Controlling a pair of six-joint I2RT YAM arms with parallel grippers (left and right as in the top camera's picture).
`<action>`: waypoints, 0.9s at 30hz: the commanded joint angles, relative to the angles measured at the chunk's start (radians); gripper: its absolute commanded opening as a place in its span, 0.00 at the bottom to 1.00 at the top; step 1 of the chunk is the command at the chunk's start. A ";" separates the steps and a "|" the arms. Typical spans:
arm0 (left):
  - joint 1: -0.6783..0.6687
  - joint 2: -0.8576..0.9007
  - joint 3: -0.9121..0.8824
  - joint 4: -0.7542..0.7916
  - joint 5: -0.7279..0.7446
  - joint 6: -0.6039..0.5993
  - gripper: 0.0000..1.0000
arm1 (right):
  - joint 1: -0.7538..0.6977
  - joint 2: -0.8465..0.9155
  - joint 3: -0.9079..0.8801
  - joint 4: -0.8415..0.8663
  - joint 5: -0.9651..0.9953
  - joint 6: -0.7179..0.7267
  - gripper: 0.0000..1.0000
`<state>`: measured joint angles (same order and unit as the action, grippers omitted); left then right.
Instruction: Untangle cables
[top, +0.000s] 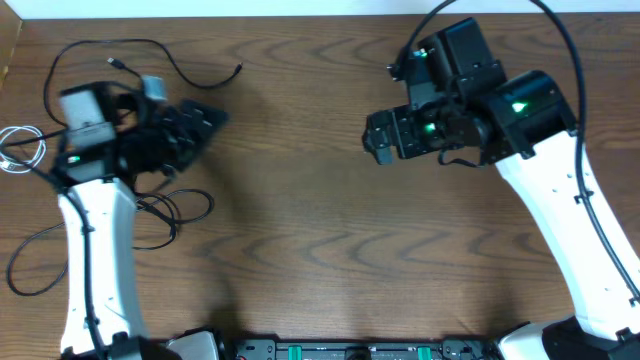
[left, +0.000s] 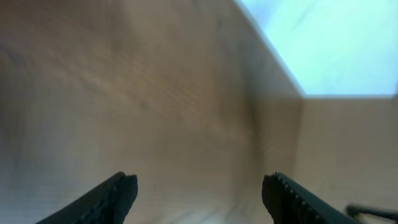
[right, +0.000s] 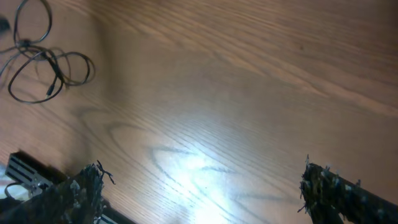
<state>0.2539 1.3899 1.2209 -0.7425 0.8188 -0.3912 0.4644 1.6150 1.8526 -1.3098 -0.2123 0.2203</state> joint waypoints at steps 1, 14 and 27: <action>-0.090 -0.072 0.005 -0.063 -0.172 0.039 0.70 | -0.037 -0.077 -0.003 -0.019 0.013 0.008 0.99; -0.185 -0.533 0.005 -0.304 -0.488 0.061 0.70 | -0.091 -0.224 -0.003 -0.117 0.054 0.011 0.99; -0.185 -0.893 0.005 -0.439 -0.680 0.061 0.96 | -0.090 -0.390 -0.004 -0.266 0.154 0.011 0.99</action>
<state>0.0708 0.5171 1.2213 -1.1793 0.1795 -0.3393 0.3763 1.3067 1.8462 -1.5707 -0.0845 0.2249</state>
